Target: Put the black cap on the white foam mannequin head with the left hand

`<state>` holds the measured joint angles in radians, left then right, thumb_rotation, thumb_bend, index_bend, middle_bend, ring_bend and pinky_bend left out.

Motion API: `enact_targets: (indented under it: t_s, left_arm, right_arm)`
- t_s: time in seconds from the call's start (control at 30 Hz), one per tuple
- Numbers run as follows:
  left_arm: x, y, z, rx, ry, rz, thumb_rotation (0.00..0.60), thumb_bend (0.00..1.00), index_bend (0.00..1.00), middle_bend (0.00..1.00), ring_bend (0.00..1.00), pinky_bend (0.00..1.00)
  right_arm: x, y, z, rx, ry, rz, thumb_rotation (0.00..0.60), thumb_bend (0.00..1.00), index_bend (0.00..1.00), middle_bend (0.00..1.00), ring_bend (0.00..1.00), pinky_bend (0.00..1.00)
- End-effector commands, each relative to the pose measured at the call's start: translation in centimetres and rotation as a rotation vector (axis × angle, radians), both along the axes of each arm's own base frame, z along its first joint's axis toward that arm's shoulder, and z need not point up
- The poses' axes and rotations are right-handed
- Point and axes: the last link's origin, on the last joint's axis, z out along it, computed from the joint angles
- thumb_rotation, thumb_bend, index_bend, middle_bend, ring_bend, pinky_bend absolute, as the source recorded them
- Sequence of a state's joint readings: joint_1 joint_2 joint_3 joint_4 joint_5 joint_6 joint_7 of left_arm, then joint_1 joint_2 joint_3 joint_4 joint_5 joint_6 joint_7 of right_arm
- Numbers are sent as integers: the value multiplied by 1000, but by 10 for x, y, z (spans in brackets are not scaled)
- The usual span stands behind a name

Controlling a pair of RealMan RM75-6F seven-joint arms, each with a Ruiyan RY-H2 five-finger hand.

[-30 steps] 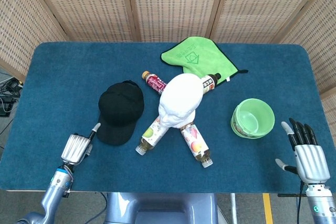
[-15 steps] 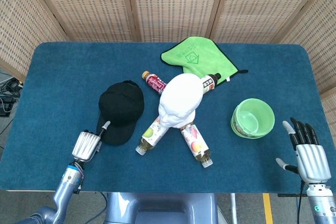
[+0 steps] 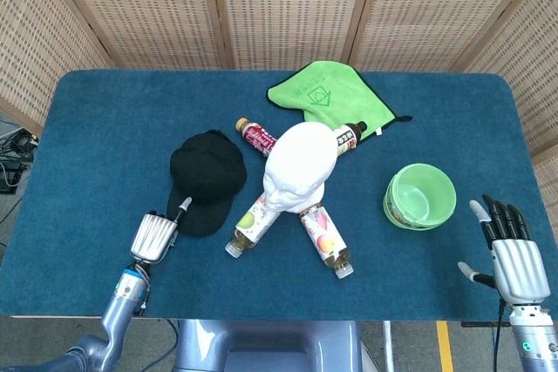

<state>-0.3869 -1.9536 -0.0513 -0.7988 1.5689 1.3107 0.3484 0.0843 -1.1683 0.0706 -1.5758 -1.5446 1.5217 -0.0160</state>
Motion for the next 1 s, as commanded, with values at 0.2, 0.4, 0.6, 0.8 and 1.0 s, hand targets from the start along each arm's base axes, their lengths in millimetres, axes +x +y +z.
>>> enact_targets:
  t_s: [0.2,0.4,0.6,0.8,1.0]
  left_arm:
    - [3,1,-7,5,18,-18,600,476,231,831,793,695]
    - [6,8,-4,57,30,-54,600,481,320,850,808,695]
    - [10,13,-5,86,37,-90,600,480,366,863,825,698]
    - [10,14,-8,100,44,-107,600,469,394,870,834,702]
    - [13,18,-7,121,33,-122,600,458,465,879,845,707]
  right_arm:
    - [0,0,1,-4,-4,1,600,64,27,0,0,0]
    - [1,0,-1,0,-5,9,600,64,27,0,0,0]
    - [1,0,-1,-1,-4,16,600,64,29,0,0,0]
    - [2,0,-1,-7,-7,22,600,64,31,0,0,0]
    - [2,0,0,-12,-11,29,600,64,34,0,0,0]
